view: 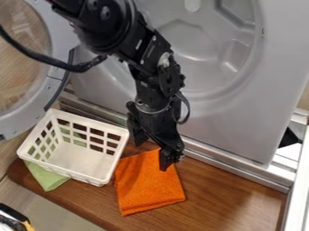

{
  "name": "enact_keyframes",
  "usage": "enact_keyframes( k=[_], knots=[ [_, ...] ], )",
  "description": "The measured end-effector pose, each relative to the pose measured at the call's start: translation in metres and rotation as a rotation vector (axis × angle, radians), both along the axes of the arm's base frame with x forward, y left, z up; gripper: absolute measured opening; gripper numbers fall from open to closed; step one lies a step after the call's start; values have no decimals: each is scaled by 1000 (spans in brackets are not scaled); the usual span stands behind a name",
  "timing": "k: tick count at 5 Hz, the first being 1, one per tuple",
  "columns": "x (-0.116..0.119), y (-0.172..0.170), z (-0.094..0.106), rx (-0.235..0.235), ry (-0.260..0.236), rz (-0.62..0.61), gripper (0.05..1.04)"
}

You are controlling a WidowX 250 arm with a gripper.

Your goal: Move the orange towel to the right of the table

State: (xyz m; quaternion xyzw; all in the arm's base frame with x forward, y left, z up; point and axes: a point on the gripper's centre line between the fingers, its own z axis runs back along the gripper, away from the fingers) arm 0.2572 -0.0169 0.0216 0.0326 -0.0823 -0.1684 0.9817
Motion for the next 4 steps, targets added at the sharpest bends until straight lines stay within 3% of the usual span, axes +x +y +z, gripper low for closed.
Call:
enact_keyframes(
  k=[1, 2, 3, 4],
  knots=[
    [-2, 0, -6, -2, 23, 4, 999],
    [-7, 3, -20, -15, 76, 24, 999],
    [-6, 3, -44, -22, 111, 34, 999],
    [-3, 3, -64, -28, 101, 23, 999]
  ],
)
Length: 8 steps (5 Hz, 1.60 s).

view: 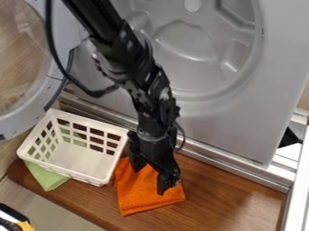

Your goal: Move the orange towel to the right of the table

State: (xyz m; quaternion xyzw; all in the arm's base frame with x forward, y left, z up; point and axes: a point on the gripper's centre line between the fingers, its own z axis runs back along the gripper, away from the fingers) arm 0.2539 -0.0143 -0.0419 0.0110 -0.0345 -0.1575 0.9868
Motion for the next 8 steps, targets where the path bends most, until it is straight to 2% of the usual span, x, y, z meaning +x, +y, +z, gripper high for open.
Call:
enact_keyframes(
  k=[1, 2, 3, 6, 8],
  knots=[
    [1, -2, -12, -13, -25, 14, 999],
    [1, -9, -24, 10, -36, 7, 999],
    [1, -13, -32, 1, -15, -8, 999],
    [2, -24, -34, -15, -20, -29, 999],
    [5, -49, -31, -6, -21, -112, 999]
  ],
)
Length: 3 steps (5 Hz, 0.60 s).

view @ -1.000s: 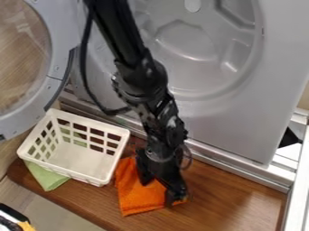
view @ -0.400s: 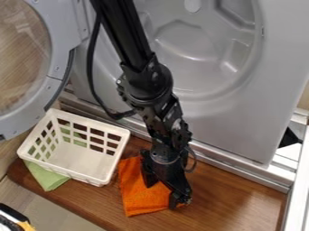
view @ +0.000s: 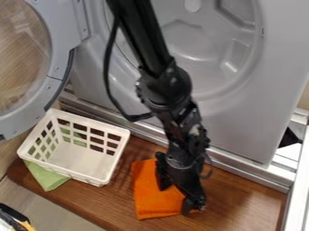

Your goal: Move the orange towel to the right of the table

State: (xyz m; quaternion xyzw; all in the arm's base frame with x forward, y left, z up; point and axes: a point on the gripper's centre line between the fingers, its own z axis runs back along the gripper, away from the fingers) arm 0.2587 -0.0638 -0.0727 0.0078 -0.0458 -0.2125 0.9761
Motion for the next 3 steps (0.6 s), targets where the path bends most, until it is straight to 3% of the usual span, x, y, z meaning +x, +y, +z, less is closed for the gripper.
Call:
enact_keyframes(
  k=[3],
  knots=[
    [1, -49, 4, 0, -20, -159, 999]
  ],
)
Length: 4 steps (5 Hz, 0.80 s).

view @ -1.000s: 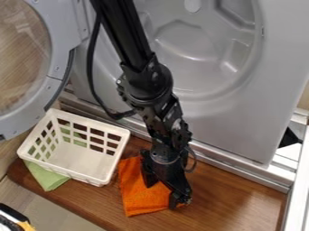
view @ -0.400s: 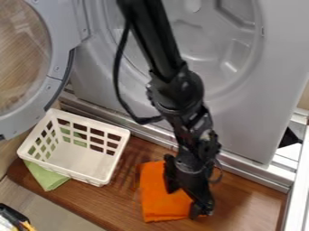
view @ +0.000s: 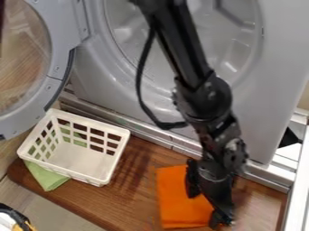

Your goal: Move the orange towel to the right of the table

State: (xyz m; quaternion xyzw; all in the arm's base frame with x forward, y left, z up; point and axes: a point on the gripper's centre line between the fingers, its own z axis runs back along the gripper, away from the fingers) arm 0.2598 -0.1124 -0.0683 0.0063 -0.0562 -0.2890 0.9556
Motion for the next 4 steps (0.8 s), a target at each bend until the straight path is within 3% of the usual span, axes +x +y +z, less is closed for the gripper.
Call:
enact_keyframes(
  k=[2, 4],
  knots=[
    [7, -34, -4, -14, 0, -110, 999],
    [9, -41, -8, -19, 18, -134, 1001]
  ],
)
